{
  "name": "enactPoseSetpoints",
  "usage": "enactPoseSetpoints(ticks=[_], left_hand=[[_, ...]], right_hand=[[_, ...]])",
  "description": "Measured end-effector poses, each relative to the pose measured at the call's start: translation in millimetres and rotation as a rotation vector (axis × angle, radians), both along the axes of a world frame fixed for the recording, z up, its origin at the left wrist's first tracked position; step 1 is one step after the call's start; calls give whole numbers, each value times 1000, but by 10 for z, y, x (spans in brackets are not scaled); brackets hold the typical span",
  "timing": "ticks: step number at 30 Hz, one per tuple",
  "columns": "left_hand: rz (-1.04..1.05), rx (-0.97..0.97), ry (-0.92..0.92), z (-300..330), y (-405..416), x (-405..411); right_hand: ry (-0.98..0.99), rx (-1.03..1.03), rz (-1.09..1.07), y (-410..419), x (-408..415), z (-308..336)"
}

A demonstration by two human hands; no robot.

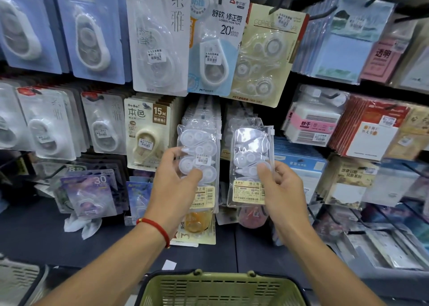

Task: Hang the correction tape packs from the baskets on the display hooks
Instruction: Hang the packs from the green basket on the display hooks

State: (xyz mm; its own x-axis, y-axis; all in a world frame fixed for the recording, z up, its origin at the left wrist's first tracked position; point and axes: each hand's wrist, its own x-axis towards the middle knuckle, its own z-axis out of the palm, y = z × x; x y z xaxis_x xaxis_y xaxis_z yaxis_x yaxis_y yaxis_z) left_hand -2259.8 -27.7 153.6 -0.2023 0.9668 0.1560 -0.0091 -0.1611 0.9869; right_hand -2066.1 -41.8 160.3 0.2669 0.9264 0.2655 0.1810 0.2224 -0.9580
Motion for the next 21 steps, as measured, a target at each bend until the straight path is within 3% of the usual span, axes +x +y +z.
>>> enactPoseSetpoints(ticks=[5,9,11,15,21], left_hand=[[4,2,-19,17,5,0],[-2,23,-28,9,4,1],[-39,34,-30,1,0,26],[-179,62,-69,-10,-35,95],[-307,60,14,0,-73,160]], right_hand=[[-53,-9,-4,39,57,-28],[-392,76,-135,13,48,-26],[-437,122,-85,0,19,-42],[-292,31,223,-38,-96,-89],[-33,9,120,-28,-121,-88]])
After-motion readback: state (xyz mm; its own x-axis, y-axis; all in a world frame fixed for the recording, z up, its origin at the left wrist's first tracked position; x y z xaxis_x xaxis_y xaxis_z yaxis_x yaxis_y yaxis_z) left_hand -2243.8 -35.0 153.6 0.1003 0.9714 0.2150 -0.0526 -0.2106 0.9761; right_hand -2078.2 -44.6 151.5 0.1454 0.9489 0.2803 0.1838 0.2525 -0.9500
